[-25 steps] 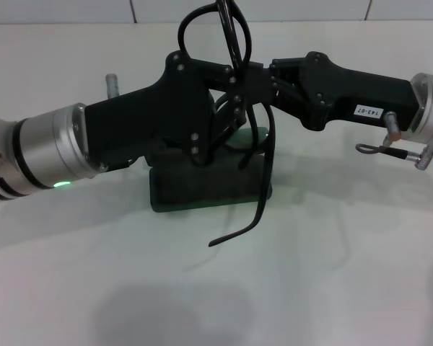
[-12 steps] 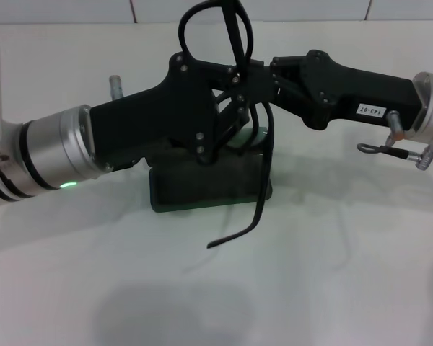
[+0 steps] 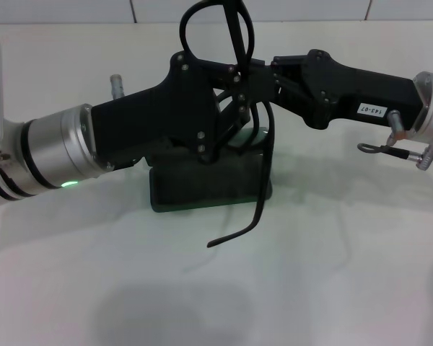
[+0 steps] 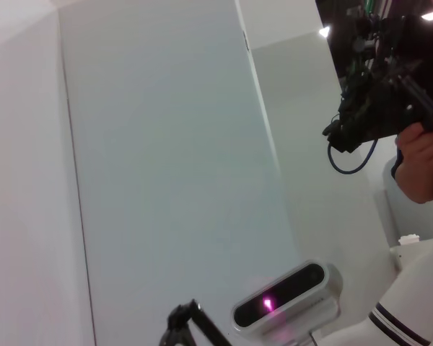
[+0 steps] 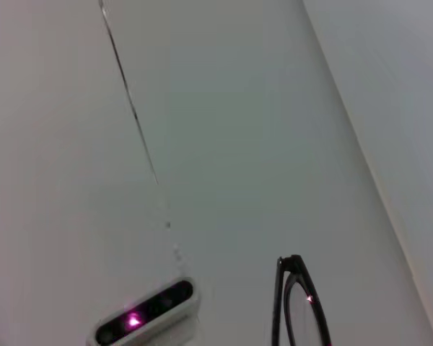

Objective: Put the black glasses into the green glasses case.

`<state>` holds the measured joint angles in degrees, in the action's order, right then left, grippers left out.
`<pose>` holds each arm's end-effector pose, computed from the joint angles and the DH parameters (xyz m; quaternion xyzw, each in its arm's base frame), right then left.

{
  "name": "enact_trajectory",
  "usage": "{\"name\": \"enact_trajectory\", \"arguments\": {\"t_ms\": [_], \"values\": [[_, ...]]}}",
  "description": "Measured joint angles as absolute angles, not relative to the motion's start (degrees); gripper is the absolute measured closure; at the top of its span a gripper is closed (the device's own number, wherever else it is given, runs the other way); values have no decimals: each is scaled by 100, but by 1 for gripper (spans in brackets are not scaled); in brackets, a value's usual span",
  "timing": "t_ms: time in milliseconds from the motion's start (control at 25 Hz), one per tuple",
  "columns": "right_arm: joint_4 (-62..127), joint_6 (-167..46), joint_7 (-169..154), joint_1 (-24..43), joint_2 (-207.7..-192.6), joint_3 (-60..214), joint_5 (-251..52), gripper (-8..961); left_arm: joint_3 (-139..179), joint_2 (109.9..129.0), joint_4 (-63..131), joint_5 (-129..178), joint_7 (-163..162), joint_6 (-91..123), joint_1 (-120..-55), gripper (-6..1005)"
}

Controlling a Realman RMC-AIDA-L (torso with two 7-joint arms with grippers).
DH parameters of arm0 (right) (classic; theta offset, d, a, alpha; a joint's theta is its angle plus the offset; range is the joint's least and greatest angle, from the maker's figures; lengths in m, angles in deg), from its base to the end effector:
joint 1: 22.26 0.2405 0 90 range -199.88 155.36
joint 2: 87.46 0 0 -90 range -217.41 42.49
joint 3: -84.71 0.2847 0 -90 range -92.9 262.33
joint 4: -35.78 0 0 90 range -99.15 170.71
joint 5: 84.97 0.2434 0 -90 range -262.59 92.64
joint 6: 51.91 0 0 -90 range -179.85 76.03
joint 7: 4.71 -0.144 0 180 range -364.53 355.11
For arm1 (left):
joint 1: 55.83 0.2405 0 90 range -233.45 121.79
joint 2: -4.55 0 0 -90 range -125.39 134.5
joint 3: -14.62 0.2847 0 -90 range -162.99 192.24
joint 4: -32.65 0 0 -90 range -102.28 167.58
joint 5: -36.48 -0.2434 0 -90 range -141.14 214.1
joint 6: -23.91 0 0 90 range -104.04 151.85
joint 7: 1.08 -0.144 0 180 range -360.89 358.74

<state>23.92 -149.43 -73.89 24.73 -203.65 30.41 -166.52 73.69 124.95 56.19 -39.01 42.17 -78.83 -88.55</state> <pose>0.1835 0.3969 -0.0482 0.8800 -0.1334 -0.4559 0.0035 -0.2212 0.3442 -0.0435 -0.8599 0.0628 -0.4893 0.1313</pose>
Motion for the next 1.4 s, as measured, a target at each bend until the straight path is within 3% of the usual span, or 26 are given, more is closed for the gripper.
{"name": "enact_trajectory", "arguments": {"t_ms": [400, 880, 1400], "values": [[2103, -14173, -7337, 2242, -20347, 3091, -16597, 904, 7360, 12431, 5673, -3901, 4452, -8169, -8835, 996], [1212, -13300, -7246, 1710, -20313, 3125, -16349, 903, 7369, 12179, 5682, -4193, 4780, -8186, -8756, 996], [1190, -13019, -7310, 1640, -20307, 3120, -15282, 904, 7365, 12190, 5625, -4608, 4797, -8019, -8678, 995]]}}
